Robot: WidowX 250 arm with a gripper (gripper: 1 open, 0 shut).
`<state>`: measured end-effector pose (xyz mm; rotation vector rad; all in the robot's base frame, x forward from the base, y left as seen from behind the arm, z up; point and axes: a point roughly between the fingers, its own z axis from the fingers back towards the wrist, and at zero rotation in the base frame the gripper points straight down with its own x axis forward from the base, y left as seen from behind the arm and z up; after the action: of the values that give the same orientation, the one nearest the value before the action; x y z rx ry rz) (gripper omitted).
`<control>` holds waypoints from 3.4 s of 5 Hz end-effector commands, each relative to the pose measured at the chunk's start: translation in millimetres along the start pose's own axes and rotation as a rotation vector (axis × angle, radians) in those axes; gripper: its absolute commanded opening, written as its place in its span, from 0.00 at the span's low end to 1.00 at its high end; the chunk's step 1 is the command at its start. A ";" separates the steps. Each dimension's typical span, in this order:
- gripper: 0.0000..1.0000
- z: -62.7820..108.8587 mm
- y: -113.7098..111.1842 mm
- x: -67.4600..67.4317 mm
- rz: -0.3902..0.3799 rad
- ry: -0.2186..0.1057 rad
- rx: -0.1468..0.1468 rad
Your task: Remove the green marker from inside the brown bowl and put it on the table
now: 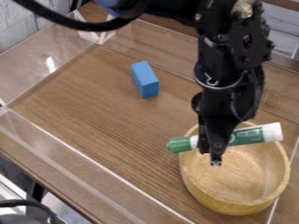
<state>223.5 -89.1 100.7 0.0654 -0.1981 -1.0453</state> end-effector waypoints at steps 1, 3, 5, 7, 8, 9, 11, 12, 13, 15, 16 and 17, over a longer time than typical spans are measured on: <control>0.00 13.3 4.6 2.1 0.007 -0.039 0.034; 0.00 15.3 2.6 -0.9 0.011 -0.034 0.034; 0.00 17.4 3.5 -4.4 0.005 -0.037 0.034; 0.00 17.0 6.2 -7.0 -0.005 -0.046 0.039; 0.00 17.6 7.6 -7.9 -0.011 -0.050 0.042; 0.00 18.2 8.9 -9.2 -0.016 -0.055 0.045; 0.00 18.0 13.7 -14.8 -0.034 -0.067 0.051; 0.00 17.3 19.0 -20.6 -0.040 -0.066 0.054; 0.00 15.6 27.1 -29.1 -0.050 -0.062 0.058; 1.00 0.3 34.1 -36.2 -0.094 -0.077 0.057; 1.00 -8.5 34.2 -36.6 -0.093 -0.082 0.055; 1.00 -18.8 31.9 -33.0 -0.102 -0.090 0.054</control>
<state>233.0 -43.3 75.7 0.0667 -0.2773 -1.1428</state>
